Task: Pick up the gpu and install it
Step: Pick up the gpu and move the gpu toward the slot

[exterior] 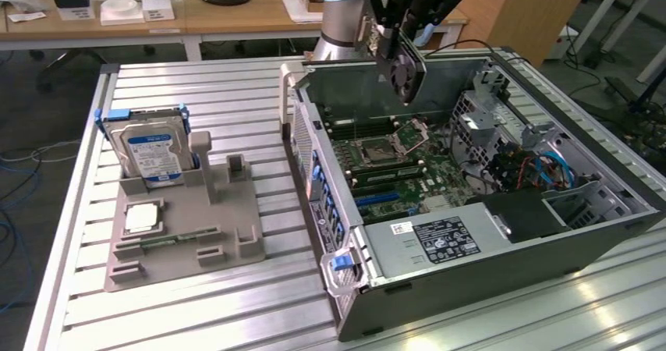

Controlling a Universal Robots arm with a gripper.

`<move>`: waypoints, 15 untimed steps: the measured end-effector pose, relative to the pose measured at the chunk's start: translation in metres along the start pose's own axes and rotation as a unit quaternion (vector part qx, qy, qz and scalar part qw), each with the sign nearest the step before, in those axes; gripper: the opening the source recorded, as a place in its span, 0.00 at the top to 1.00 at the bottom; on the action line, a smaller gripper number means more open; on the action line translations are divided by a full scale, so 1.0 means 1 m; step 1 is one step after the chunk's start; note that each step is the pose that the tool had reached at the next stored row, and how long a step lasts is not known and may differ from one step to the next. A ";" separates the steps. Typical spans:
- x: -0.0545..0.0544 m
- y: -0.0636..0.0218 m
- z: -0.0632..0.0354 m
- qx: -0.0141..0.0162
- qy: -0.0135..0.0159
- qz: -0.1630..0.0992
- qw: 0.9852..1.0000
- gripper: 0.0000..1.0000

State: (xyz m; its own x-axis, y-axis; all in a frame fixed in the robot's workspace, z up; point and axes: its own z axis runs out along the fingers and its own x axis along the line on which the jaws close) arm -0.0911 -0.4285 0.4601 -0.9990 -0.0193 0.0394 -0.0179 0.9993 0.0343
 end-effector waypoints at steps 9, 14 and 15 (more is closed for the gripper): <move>-0.021 -0.0004 0.0003 0.000 0.000 0.000 1.000 0.73; -0.026 -0.0004 0.0015 0.000 -0.004 0.000 1.000 0.73; -0.027 -0.0003 0.0017 0.000 -0.006 0.000 1.000 0.73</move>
State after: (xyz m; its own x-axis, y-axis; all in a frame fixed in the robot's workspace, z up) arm -0.0645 -0.4283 0.4574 -0.9994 -0.0192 0.0277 -0.0183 0.9993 0.0339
